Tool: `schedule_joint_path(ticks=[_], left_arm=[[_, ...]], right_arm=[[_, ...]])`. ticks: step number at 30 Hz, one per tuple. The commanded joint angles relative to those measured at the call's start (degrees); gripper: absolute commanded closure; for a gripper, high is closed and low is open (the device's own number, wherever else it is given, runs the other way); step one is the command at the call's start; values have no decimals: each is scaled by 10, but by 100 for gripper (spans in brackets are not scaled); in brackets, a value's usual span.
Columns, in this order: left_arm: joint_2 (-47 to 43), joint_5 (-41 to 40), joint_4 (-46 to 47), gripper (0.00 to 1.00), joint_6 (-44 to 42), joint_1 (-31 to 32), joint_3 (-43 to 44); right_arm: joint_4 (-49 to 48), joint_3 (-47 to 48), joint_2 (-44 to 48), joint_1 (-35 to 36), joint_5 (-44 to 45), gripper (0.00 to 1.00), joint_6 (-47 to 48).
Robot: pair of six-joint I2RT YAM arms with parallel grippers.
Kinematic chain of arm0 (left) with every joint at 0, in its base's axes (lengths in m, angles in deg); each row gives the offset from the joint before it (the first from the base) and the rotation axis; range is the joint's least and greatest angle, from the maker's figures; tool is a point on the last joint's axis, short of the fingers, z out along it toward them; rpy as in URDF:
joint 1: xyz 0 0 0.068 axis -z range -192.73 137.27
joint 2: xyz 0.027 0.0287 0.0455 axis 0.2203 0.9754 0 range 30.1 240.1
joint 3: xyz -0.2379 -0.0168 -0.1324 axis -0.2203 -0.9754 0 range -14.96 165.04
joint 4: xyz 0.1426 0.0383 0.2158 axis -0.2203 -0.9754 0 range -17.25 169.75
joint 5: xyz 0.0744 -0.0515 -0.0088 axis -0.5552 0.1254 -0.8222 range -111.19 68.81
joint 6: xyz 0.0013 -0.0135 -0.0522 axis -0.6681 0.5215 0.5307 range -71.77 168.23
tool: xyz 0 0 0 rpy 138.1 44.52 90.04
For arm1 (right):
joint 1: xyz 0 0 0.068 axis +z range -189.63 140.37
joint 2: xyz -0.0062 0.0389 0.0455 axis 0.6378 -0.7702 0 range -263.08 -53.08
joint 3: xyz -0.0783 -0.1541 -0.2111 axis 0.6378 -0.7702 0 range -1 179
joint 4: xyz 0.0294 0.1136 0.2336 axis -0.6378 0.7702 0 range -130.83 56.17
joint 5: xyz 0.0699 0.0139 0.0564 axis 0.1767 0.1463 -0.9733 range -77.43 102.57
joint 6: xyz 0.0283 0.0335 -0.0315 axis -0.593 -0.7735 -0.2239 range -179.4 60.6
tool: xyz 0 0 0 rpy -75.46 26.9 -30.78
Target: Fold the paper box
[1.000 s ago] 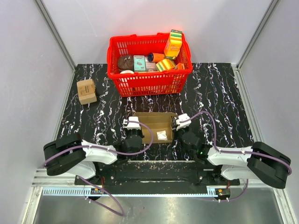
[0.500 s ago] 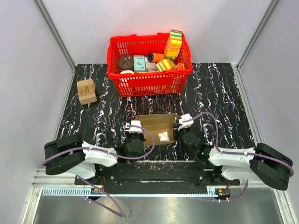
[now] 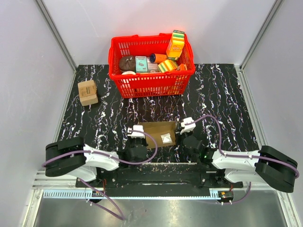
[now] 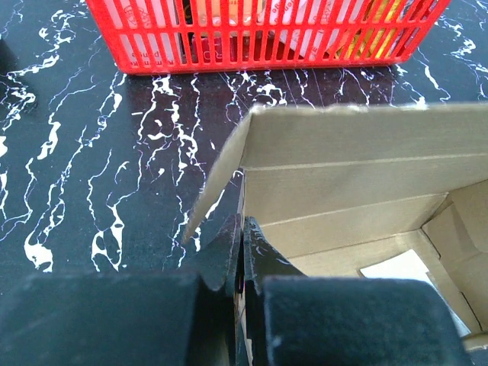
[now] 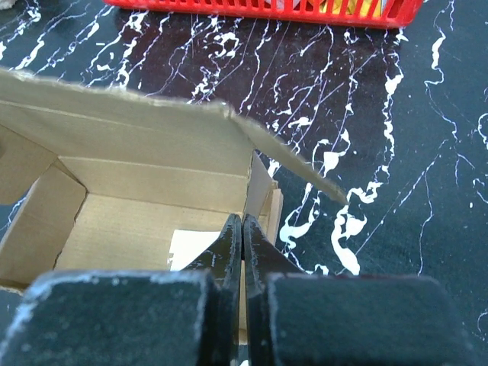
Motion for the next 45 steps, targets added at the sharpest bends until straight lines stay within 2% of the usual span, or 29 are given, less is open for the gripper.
schedule_joint_path(ticks=[1,18,32,38,45], left_arm=[[6,16,-35,100,49,23,-7],[52,17,-85,99,88,37,33],[70,-26,-222,94,200,85,69],[84,-23,-239,93,233,92,76],[76,-22,-282,85,296,95,73]], right_arm=[[63,9,6,27,3,99,-39],[147,29,13,43,7,96,-67],[159,11,43,44,12,95,-94],[170,14,43,44,14,94,-106],[180,17,45,48,20,94,-113]])
